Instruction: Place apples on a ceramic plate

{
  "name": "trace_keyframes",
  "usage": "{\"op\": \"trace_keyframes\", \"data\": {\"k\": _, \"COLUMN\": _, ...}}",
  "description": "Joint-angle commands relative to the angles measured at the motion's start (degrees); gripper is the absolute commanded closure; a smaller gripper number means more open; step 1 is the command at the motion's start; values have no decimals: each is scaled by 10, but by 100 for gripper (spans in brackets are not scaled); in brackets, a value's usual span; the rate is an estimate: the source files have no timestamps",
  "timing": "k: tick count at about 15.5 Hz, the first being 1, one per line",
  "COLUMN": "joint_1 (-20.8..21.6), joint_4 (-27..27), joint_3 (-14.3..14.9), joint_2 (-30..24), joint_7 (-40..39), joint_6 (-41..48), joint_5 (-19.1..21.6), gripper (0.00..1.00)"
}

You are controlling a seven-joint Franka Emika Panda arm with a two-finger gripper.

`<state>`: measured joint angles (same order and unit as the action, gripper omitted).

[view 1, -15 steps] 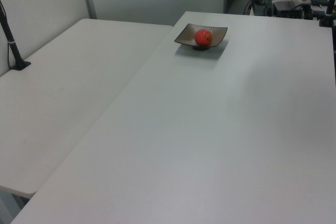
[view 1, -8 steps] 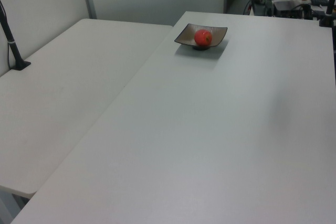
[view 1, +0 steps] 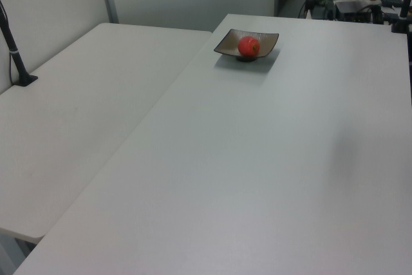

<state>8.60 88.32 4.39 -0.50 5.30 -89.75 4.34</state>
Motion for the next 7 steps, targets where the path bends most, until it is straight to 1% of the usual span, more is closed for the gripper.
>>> {"op": "trace_keyframes", "data": {"k": 1, "joint_1": 6, "joint_4": 41, "joint_3": 7, "joint_2": -11, "joint_7": -56, "joint_6": -76, "joint_5": -7, "gripper": 0}}
{"op": "trace_keyframes", "data": {"k": 2, "joint_1": 6, "joint_4": 41, "joint_3": 7, "joint_2": -8, "joint_7": -61, "joint_6": -86, "joint_5": -13, "gripper": 0}}
{"op": "trace_keyframes", "data": {"k": 7, "joint_1": 5, "joint_4": 40, "joint_3": 7, "joint_2": -9, "joint_7": -56, "joint_6": -84, "joint_5": -15, "gripper": 0}}
